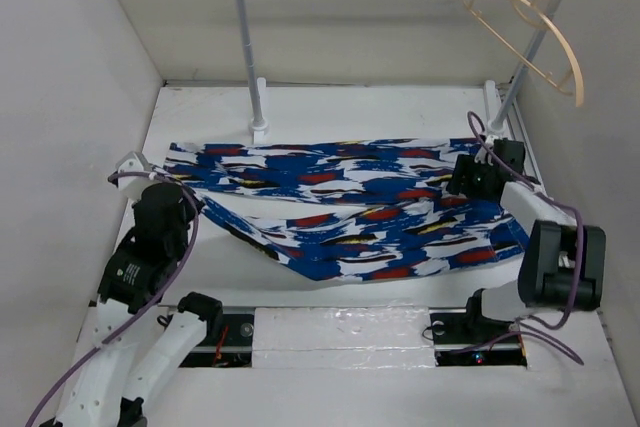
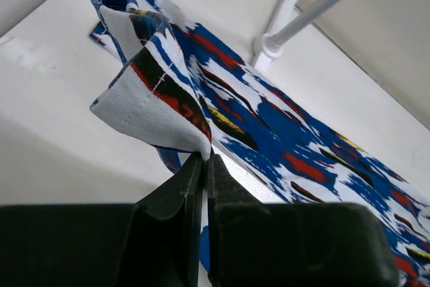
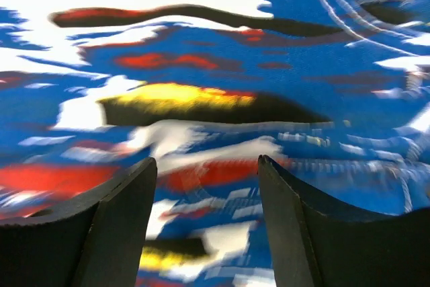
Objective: Place the trousers on the hanger
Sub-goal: Flatten out the trousers at the center of the board, then fold the trousers at the center of the board.
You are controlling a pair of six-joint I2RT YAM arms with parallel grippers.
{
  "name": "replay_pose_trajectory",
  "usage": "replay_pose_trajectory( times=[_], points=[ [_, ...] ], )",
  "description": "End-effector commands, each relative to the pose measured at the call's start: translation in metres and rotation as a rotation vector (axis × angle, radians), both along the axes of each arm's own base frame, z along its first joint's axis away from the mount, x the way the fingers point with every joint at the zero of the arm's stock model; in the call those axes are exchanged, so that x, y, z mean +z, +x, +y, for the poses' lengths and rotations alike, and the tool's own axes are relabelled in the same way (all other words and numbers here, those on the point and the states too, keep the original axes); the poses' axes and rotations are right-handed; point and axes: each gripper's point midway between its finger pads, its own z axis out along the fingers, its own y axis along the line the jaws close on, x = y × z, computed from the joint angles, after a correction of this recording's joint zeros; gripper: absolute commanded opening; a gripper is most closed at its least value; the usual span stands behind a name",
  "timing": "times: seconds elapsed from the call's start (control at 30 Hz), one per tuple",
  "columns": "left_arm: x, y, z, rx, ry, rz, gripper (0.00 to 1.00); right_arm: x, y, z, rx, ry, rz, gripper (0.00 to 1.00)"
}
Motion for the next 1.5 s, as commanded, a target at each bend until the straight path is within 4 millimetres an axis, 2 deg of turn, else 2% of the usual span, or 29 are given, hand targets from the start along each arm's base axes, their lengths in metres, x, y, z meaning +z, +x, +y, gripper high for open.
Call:
replay_pose_trajectory(
  times=[0.0, 0.03, 0.07, 0.1, 0.13, 0.17, 0.23, 0.3, 0.37, 0.47, 0.5, 0.53, 0.6, 0.77, 0.83, 1.0, 1.07, 1.1, 1.27, 1.3, 1.37, 1.43, 1.47],
  points=[
    [0.025, -0.007, -0.003, -0.054, 0.010, -0.089, 0.00, 0.075, 0.010, -0.010, -0.034, -0.020, -0.208, 0.68],
    [0.026, -0.007, -0.009, -0.091, 0.020, -0.083, 0.00, 0.091, -0.003, -0.015, -0.073, -0.055, -0.237, 0.68],
    [0.032, -0.009, -0.010, -0.102, 0.017, -0.094, 0.00, 0.086, -0.022, -0.022, -0.115, -0.066, -0.181, 0.68],
    [0.029, -0.008, -0.015, -0.137, 0.030, -0.067, 0.00, 0.083, -0.036, -0.030, -0.154, -0.084, -0.158, 0.68],
    [0.025, -0.006, -0.026, -0.191, 0.019, -0.041, 0.00, 0.087, -0.052, -0.047, -0.249, -0.116, -0.157, 0.68],
    [0.025, -0.007, -0.031, -0.217, 0.010, -0.038, 0.00, 0.067, -0.075, -0.052, -0.295, -0.119, -0.077, 0.68],
    [0.027, -0.011, -0.044, -0.283, -0.023, -0.058, 0.00, 0.056, -0.099, -0.072, -0.428, -0.121, -0.042, 0.67],
    [0.028, -0.015, -0.050, -0.316, -0.030, -0.074, 0.00, 0.044, -0.122, -0.080, -0.501, -0.111, -0.010, 0.66],
    [0.038, -0.018, -0.049, -0.325, -0.005, -0.096, 0.00, 0.035, -0.151, -0.107, -0.667, -0.142, 0.058, 0.64],
    [0.055, -0.020, -0.040, -0.299, 0.037, -0.137, 0.00, 0.023, -0.177, -0.129, -0.797, -0.125, 0.122, 0.63],
    [0.058, -0.019, -0.041, -0.303, 0.047, -0.142, 0.00, 0.015, -0.180, -0.130, -0.802, -0.103, 0.149, 0.63],
    [0.067, -0.019, -0.033, -0.275, 0.082, -0.157, 0.00, 0.011, -0.182, -0.134, -0.825, -0.075, 0.167, 0.63],
    [0.070, -0.019, -0.034, -0.279, 0.088, -0.165, 0.00, 0.007, -0.181, -0.137, -0.832, -0.046, 0.171, 0.63],
    [0.067, -0.020, -0.024, -0.233, 0.130, -0.156, 0.00, -0.011, -0.171, -0.143, -0.805, 0.033, 0.155, 0.64],
    [0.062, -0.020, -0.024, -0.236, 0.140, -0.144, 0.00, -0.029, -0.170, -0.138, -0.791, 0.098, 0.187, 0.64],
    [0.066, -0.025, -0.019, -0.221, 0.132, -0.161, 0.00, -0.039, -0.162, -0.138, -0.791, 0.124, 0.161, 0.61],
    [0.068, -0.025, -0.016, -0.207, 0.149, -0.168, 0.00, -0.037, -0.151, -0.142, -0.768, 0.129, 0.132, 0.55],
    [0.067, -0.023, -0.013, -0.186, 0.164, -0.157, 0.00, -0.037, -0.148, -0.141, -0.754, 0.133, 0.129, 0.45],
    [0.076, -0.018, -0.008, -0.150, 0.209, -0.163, 0.00, -0.037, -0.143, -0.147, -0.676, 0.104, 0.142, 0.12],
    [0.077, -0.016, -0.007, -0.144, 0.220, -0.159, 0.00, -0.035, -0.142, -0.150, -0.668, 0.094, 0.149, 0.00],
    [0.079, -0.015, -0.004, -0.127, 0.246, -0.157, 0.00, -0.031, -0.151, -0.147, -0.671, 0.079, 0.189, 0.00],
    [0.082, -0.016, 0.003, -0.094, 0.265, -0.157, 0.00, 0.000, -0.152, -0.160, -0.672, -0.022, 0.121, 0.00],
    [0.087, -0.016, 0.004, -0.088, 0.266, -0.174, 0.00, 0.011, -0.157, -0.157, -0.679, -0.036, 0.122, 0.00]
  ],
)
